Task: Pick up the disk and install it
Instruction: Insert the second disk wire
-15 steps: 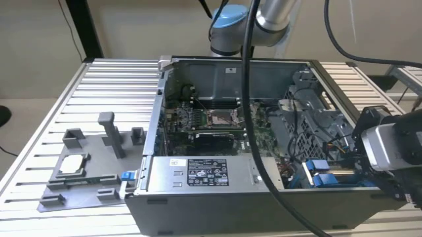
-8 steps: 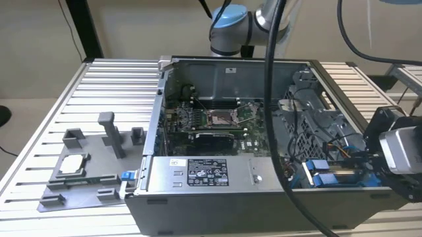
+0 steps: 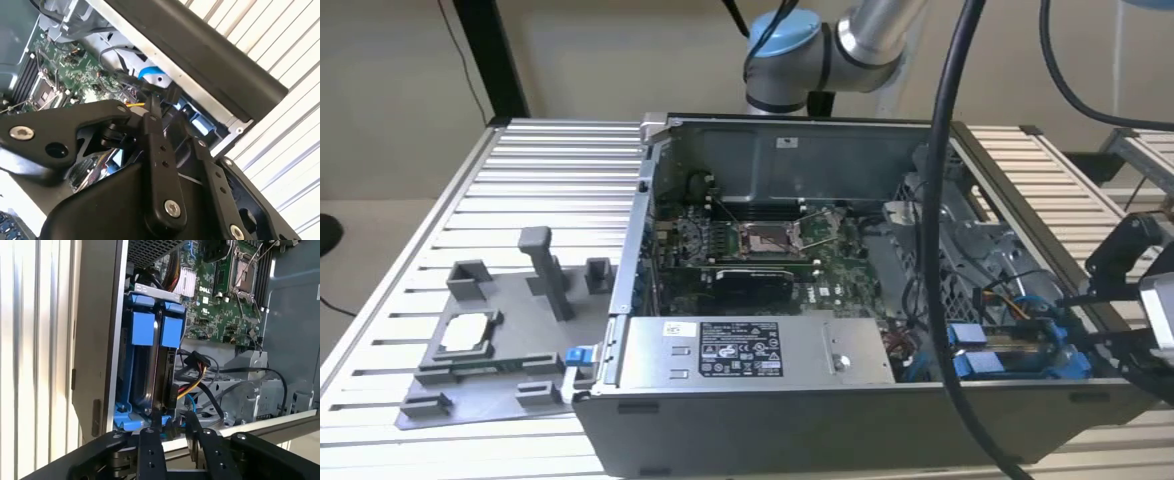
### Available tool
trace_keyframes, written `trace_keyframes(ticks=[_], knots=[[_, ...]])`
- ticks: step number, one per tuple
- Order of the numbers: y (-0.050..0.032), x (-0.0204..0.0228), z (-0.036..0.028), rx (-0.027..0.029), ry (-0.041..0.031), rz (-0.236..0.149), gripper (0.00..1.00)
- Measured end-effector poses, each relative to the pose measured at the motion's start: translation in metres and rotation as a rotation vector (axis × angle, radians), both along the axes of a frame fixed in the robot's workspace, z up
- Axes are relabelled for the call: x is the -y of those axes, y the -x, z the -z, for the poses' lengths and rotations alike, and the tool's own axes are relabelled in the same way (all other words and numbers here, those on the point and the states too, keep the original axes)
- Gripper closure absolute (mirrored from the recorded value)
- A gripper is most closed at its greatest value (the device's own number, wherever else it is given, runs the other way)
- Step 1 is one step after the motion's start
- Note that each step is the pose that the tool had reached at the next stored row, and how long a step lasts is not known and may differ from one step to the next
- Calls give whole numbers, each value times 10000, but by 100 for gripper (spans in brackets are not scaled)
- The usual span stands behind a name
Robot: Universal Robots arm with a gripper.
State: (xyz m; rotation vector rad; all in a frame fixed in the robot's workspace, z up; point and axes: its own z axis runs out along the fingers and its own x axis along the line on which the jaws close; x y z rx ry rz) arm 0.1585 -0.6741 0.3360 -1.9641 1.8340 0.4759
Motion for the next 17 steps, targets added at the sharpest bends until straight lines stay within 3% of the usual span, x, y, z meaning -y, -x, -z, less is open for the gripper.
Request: trace_keyframes(ticks=[4, 9, 17], knots=[[-56, 11, 28, -3, -73, -27, 0], [-54, 5, 62, -62, -89, -187, 0], [-39, -99, 106, -63, -87, -375, 0]])
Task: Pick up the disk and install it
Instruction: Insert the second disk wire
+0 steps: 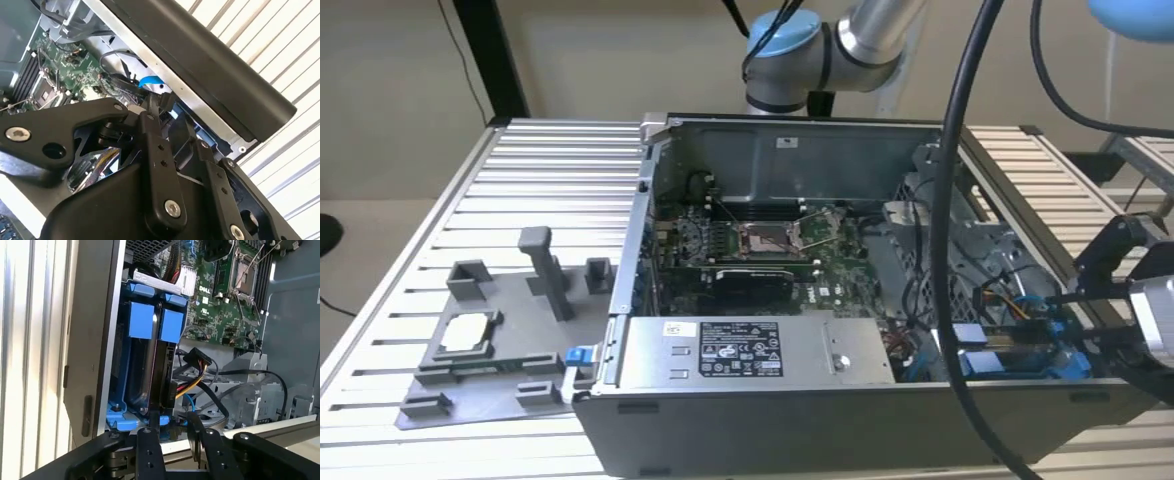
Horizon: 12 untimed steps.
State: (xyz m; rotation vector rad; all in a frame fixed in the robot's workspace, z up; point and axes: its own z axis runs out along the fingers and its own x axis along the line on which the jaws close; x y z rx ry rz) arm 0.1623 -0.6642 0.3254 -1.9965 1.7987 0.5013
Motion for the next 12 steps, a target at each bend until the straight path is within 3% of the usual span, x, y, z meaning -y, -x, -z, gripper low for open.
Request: trace_keyframes(ticks=[1, 2, 5, 9, 12], knots=[[13, -19, 0, -1, -2, -4, 0], [27, -36, 1, -1, -2, -4, 100], [55, -82, 0, 0, -1, -3, 100], [62, -111, -10, -1, 0, -4, 100], [62, -81, -36, -9, -118, -3, 100]])
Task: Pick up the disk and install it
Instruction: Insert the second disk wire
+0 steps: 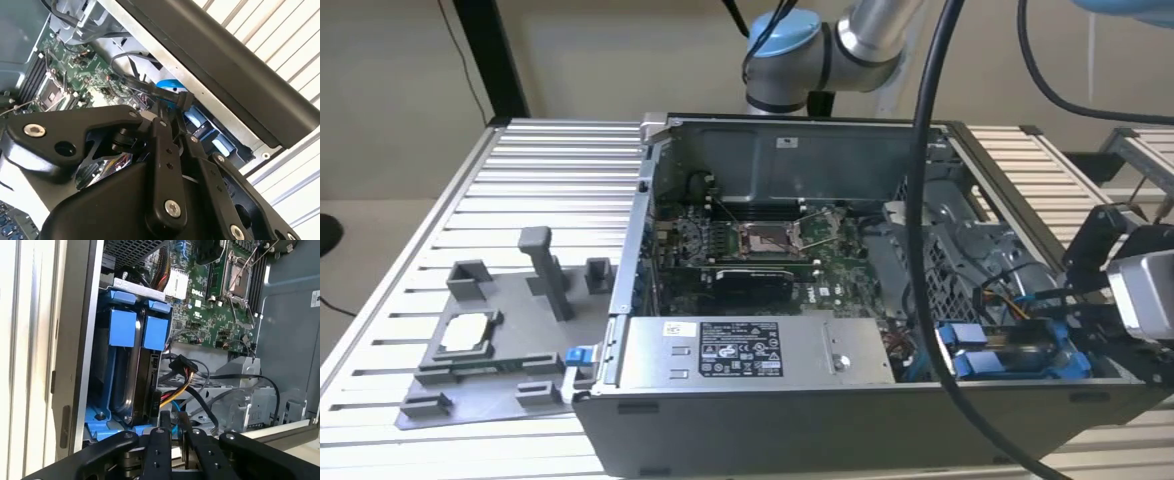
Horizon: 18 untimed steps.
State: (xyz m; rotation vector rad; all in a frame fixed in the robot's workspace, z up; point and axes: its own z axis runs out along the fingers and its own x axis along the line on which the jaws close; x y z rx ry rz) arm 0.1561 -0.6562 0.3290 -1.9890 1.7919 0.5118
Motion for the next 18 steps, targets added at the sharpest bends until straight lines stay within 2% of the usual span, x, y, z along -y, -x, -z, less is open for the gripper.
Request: trace_keyframes(ticks=[4, 7, 10, 13, 14, 18], knots=[[-8, 115, 0, -34, -60, -1, 100], [-40, 178, -4, -41, -111, -1, 100], [-103, 212, -14, -43, -207, -1, 100], [-190, 219, -14, -44, -254, -17, 100], [-215, 219, -14, -44, -271, -32, 0], [-241, 219, -4, -55, -277, -195, 0]])
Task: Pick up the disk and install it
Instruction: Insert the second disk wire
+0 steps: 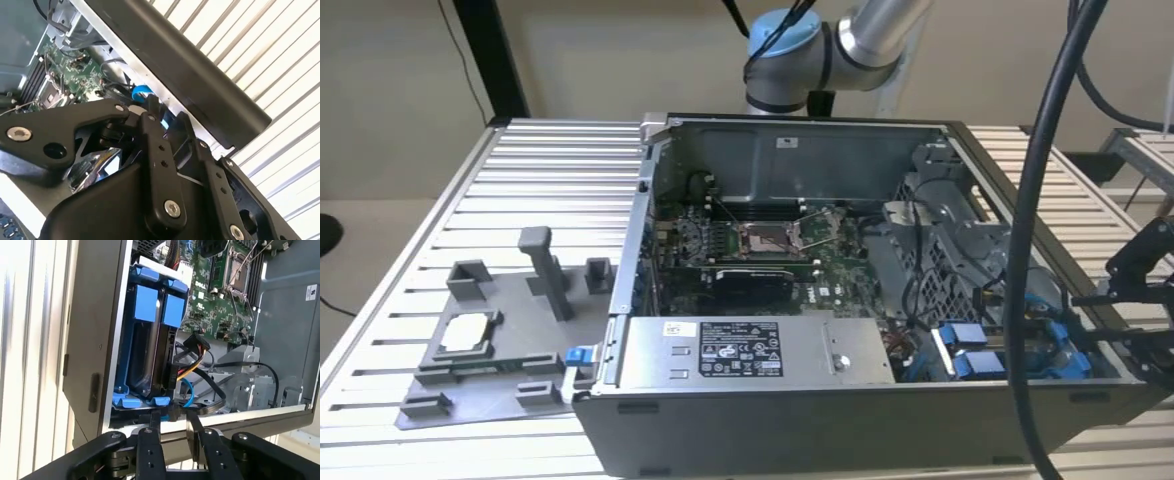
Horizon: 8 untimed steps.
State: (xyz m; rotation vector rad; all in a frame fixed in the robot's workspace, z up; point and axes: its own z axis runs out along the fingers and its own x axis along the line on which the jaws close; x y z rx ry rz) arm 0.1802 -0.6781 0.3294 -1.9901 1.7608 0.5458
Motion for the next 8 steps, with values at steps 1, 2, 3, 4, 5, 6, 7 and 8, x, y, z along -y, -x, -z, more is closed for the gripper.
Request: trace_keyframes(ticks=[1, 2, 3, 4, 5, 6, 7, 8], knots=[[2, 0, 4, -11, 1, -54, 0], [6, 0, 8, -23, 1, -115, 0], [11, 0, 12, -33, 1, -181, 0], [13, 0, 15, -42, 2, -262, 0], [12, 0, 18, -50, 3, -366, 0], [15, 0, 23, -59, 1, -491, 0], [15, 1, 28, -63, -1, -616, 0], [15, 1, 34, -68, -4, -762, 0]])
